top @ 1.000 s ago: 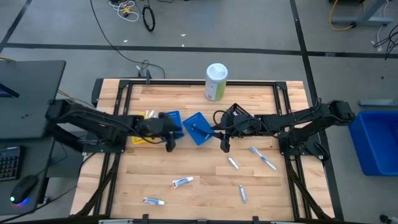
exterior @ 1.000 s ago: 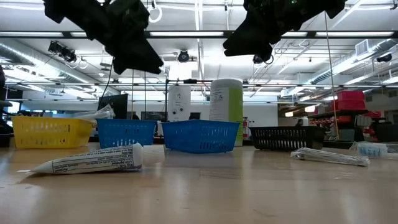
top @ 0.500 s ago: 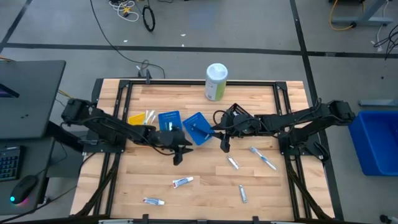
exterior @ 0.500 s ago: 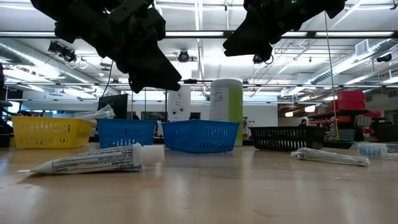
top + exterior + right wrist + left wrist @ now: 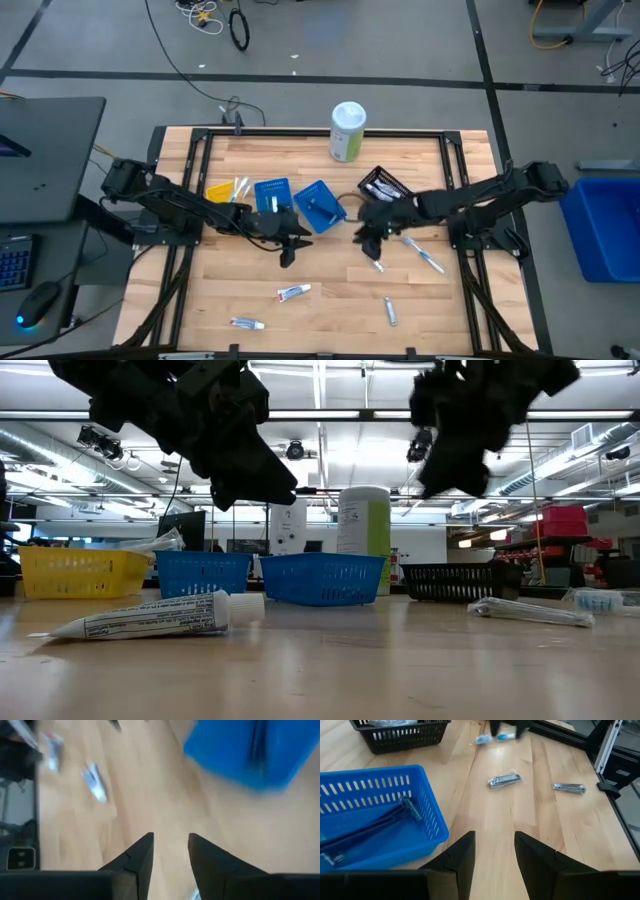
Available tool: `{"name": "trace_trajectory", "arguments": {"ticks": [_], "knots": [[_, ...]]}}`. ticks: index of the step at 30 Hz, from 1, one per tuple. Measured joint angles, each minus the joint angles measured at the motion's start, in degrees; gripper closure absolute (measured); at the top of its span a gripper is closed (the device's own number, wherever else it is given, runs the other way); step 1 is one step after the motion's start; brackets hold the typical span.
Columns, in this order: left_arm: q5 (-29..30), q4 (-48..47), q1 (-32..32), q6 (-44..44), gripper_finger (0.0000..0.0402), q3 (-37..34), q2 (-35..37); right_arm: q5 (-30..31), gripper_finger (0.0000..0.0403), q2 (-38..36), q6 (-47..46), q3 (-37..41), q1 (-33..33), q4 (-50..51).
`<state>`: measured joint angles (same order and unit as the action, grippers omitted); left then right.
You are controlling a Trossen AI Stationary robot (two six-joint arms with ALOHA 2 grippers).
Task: Pick & Place Travel size toiletries
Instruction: Put the silver nail cutter into the left blue bin
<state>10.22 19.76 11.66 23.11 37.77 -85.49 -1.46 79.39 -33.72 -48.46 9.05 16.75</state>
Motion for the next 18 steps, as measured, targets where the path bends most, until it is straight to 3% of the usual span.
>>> {"name": "trace_trajectory", "arguments": {"ticks": [8,13,18], "knots": [[0.0,0.7,0.0,0.0,0.0255,0.0,0.0,6.9,0.0213,4.5,-14.8,7.5,9.0,0.8],[0.1,0.7,0.0,-0.3,0.0255,0.0,0.0,10.6,0.018,7.9,-14.0,9.3,13.7,-3.5],[0.2,0.7,0.0,-2.9,0.0255,0.0,0.0,16.6,0.0175,13.4,-13.4,9.3,17.2,-8.5]]}}
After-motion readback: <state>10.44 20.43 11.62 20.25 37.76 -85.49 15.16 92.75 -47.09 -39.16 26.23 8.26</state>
